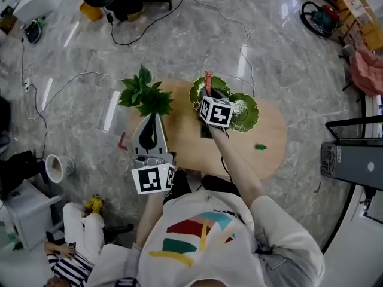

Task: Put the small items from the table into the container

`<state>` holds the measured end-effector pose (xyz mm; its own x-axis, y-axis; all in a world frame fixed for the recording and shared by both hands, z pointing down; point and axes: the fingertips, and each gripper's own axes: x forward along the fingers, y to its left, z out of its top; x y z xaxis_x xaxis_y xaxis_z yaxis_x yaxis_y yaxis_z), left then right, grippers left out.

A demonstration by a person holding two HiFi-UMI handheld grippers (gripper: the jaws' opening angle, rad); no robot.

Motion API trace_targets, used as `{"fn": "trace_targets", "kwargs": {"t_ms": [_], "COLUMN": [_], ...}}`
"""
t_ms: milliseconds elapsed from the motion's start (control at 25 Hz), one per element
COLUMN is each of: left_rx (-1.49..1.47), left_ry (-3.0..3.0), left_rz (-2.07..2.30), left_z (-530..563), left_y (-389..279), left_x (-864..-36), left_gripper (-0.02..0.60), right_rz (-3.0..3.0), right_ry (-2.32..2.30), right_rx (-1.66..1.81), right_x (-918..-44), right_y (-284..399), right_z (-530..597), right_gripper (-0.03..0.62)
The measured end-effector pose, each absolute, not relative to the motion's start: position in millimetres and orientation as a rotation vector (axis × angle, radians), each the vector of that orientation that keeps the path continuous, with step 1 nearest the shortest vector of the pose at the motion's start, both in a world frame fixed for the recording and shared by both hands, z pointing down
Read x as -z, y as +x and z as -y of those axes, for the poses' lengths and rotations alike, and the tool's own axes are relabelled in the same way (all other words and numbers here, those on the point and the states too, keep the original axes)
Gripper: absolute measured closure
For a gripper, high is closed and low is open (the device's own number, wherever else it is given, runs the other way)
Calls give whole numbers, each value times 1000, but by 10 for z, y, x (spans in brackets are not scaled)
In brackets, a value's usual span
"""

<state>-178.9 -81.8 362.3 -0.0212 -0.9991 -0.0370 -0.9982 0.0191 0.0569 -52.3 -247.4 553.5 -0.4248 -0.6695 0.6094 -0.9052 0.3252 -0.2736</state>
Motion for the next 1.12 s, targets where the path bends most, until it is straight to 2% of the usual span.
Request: {"fn": "trace_targets", "kwargs": {"t_ms": [280,560,880,1120], "left_rx": [27,-5,-49,4], "left_ry": [2120,2076,2171,2239], "left_rz": [2185,2171,2190,2184], "left_z": [827,726,752,832], "left_y": [-1963,-2052,-1966,-1836], "left_x": [-4057,-4246,-4023,-3800], "left_gripper": [574,574,574,574], "right_rz": [1883,1706,1559,1821], "right_ry": [1463,1375,1486,1517], "right_rx": [-855,-938,-825,-801], "right_x": [-6488,-7076,-7128,-6332], "right_y": [-455,-355,-219,-547], "right_z": [2836,2568,2644,2771], "right_gripper": [484,484,476,476]}}
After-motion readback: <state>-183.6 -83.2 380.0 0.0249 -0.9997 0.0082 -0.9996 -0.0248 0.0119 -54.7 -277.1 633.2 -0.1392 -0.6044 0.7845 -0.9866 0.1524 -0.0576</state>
